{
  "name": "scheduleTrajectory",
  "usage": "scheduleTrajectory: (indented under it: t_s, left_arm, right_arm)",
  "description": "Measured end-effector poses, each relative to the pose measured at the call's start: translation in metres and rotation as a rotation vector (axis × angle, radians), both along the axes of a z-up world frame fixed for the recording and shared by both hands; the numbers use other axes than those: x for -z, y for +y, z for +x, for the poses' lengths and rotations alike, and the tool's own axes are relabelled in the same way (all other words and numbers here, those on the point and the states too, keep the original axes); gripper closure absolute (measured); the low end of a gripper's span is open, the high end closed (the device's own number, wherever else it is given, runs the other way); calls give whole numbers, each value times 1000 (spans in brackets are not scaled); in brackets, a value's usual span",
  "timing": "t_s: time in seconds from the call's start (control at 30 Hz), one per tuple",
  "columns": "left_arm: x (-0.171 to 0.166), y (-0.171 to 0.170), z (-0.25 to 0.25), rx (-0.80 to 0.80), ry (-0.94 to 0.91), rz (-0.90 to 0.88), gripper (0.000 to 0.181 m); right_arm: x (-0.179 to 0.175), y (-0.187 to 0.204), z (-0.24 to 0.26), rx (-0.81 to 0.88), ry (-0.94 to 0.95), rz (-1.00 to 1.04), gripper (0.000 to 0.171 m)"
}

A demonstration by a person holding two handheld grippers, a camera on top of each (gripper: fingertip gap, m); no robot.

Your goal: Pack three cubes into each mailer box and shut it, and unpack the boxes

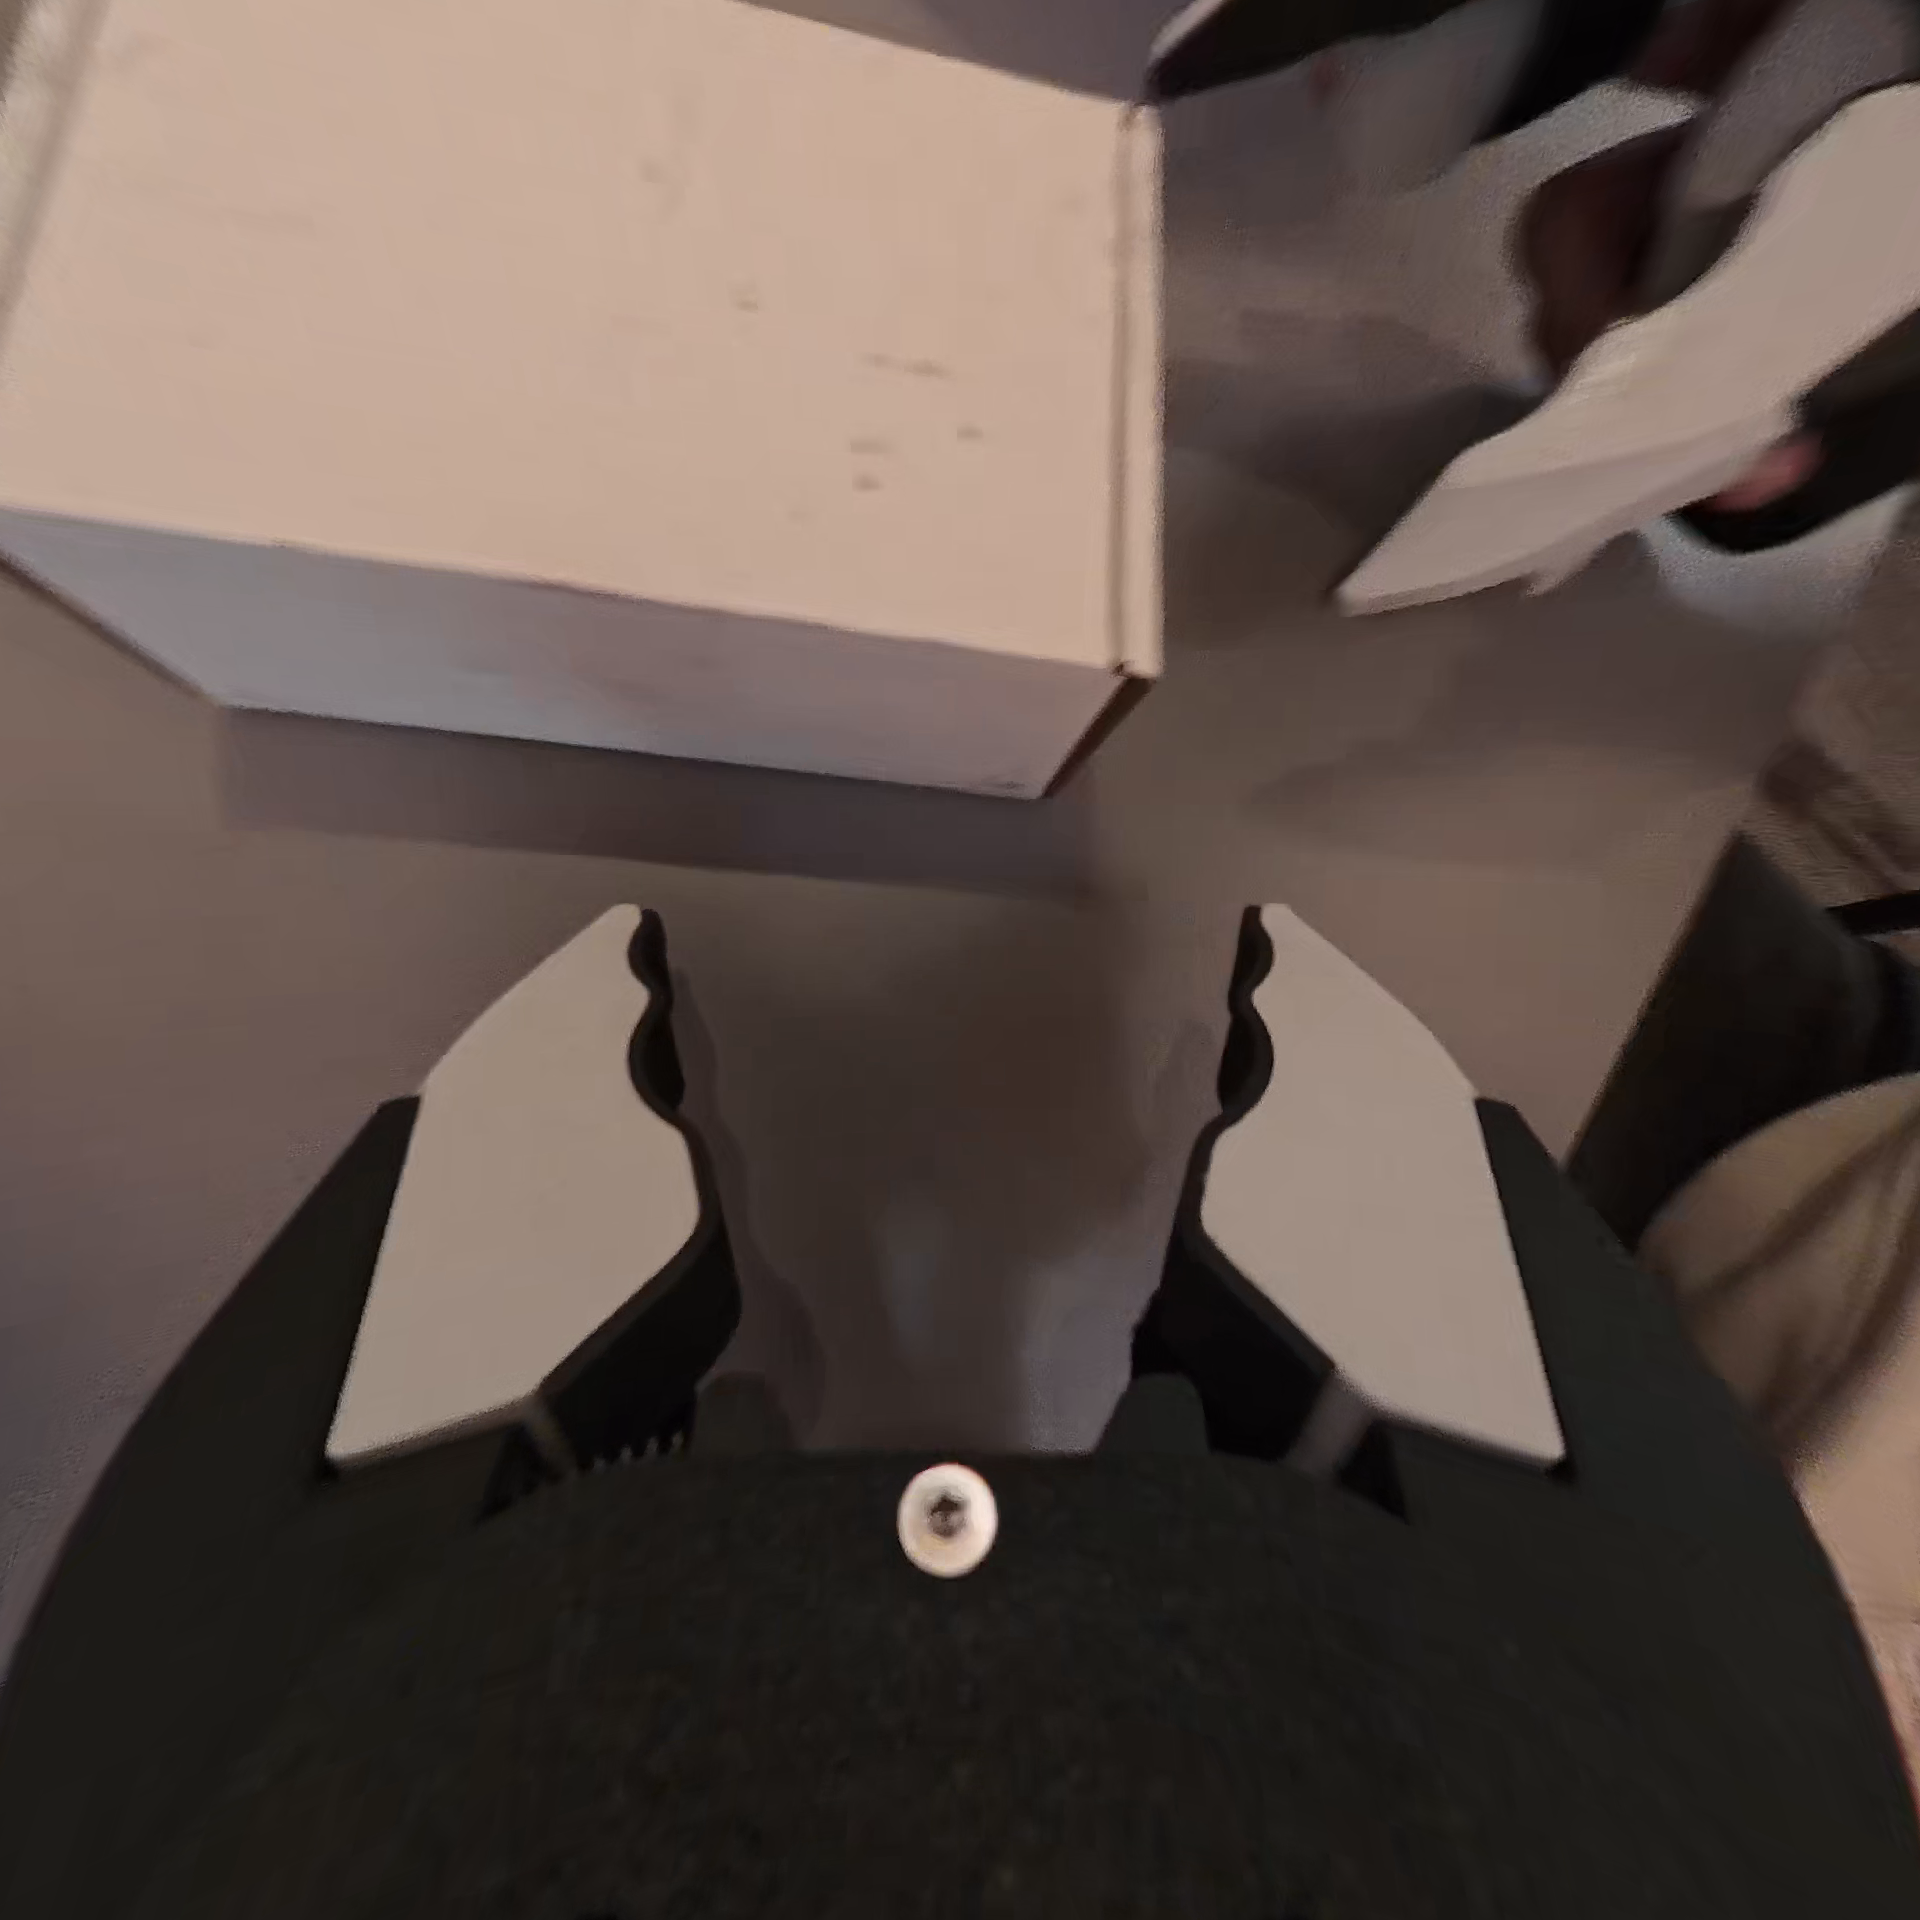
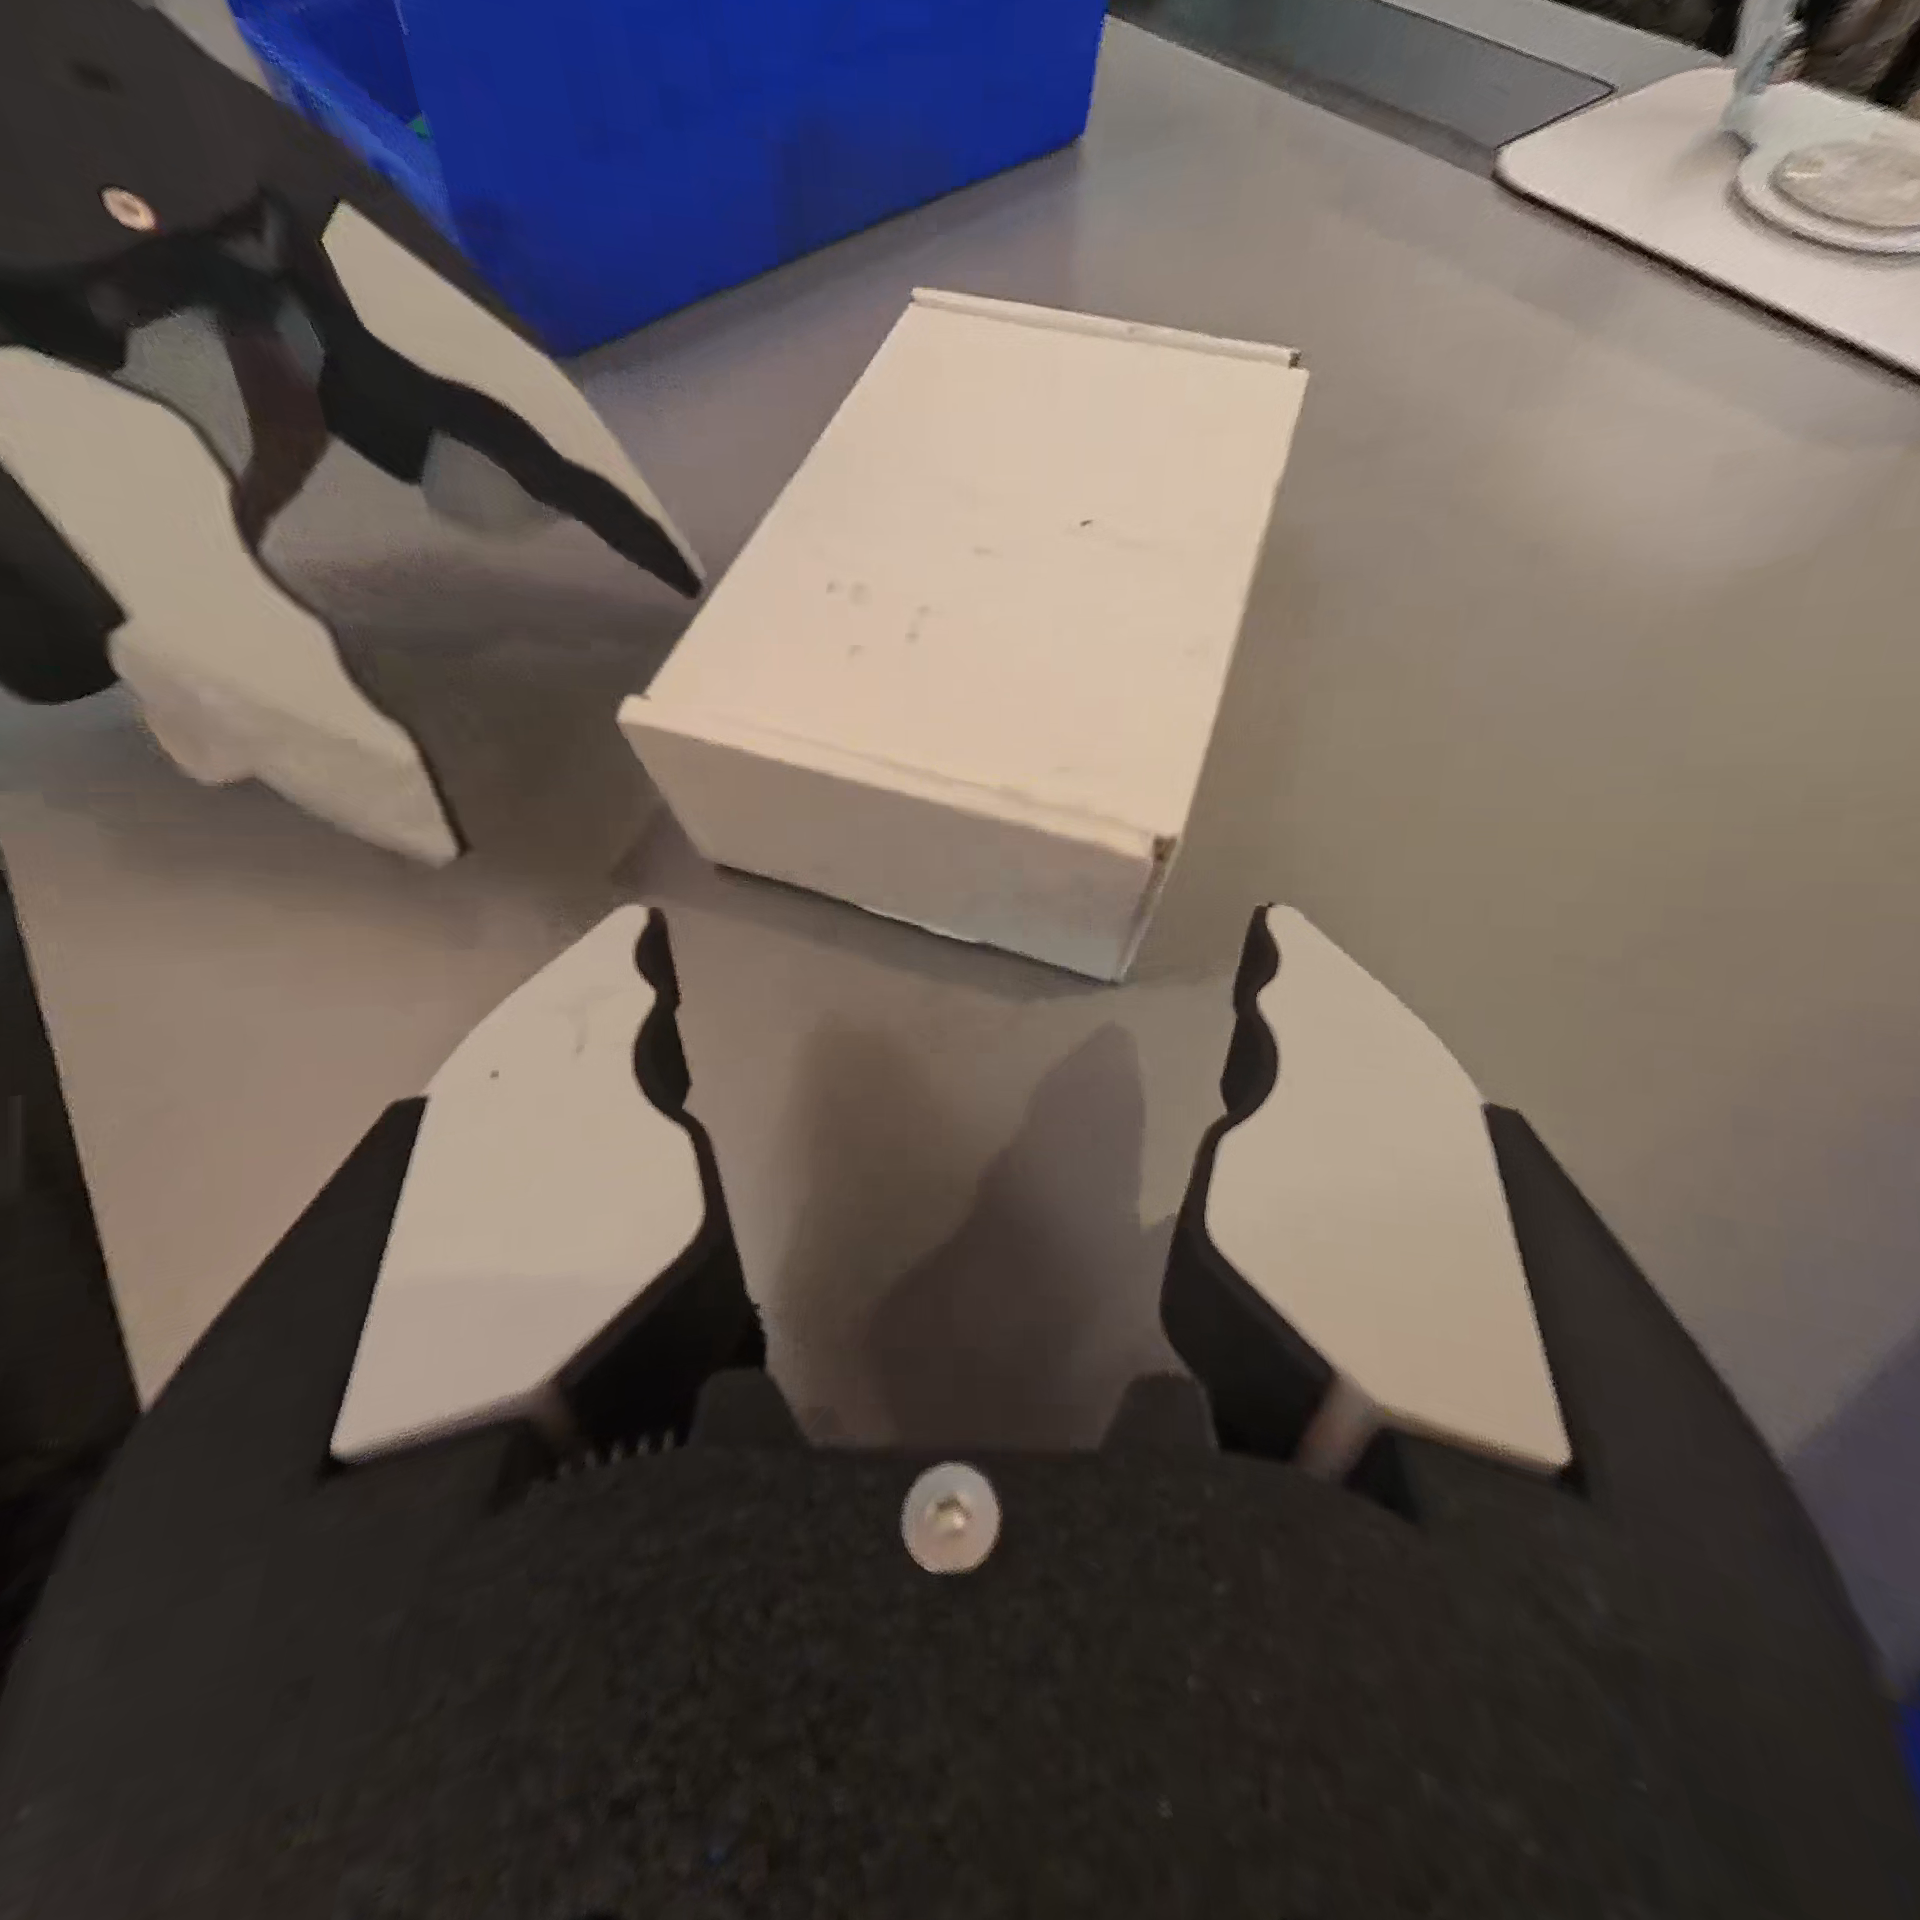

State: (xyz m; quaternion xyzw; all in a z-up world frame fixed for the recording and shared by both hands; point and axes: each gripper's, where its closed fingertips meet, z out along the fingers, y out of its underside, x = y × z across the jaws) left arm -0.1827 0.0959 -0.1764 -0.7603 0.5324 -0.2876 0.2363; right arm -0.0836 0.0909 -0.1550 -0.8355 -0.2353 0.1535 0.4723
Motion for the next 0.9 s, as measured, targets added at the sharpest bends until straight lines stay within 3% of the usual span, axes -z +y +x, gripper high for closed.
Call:
scheduleTrajectory:
  t_s: [0.1,0.2,0.43,0.73,0.9]
  left_arm:
    - [-4,-8,10,29,-54,-11,79]
    - [-3,-10,13,43,-57,-1,76]
    - [11,17,-6,-51,21,72,73]
    - [-1,15,5,-47,-99,9,74]
    - [2,15,9,-44,-109,-23,61]
  right_arm:
    - [-2,2,-17,-62,87,-36,69]
    - [-5,-11,-34,-118,124,-54,80]
    - [4,-31,-38,-118,12,-43,81]
    - [4,-8,-56,-96,142,-147,80]
    - [-34,-10,-73,-155,289,-35,85]
